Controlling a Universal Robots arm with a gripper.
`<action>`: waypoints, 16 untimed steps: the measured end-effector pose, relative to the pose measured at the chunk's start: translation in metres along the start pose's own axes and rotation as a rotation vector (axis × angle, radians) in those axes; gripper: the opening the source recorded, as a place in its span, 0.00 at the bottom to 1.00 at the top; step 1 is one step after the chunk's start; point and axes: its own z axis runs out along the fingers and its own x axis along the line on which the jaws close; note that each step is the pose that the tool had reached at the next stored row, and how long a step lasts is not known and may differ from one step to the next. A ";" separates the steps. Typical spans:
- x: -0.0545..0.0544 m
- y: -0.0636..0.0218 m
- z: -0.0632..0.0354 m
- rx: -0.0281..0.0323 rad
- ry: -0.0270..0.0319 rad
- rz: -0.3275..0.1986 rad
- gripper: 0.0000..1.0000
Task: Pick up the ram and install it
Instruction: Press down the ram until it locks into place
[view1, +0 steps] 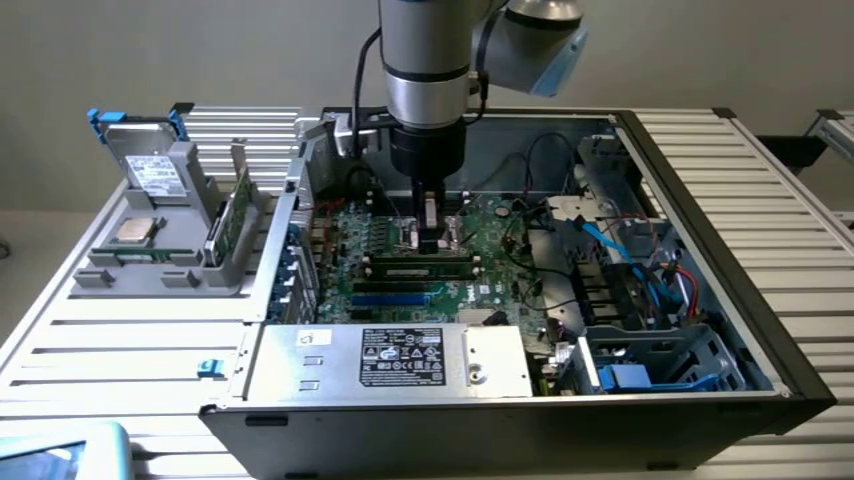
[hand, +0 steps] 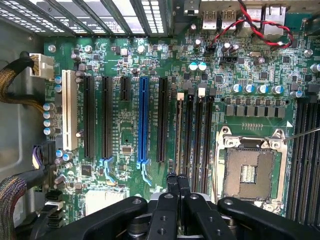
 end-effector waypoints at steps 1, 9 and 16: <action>0.000 0.0000 0.0000 -0.0010 0.0005 0.015 0.11; 0.000 0.0000 0.0000 -0.0097 0.0044 0.140 0.11; 0.000 0.0000 0.0000 -0.0167 0.0075 0.241 0.11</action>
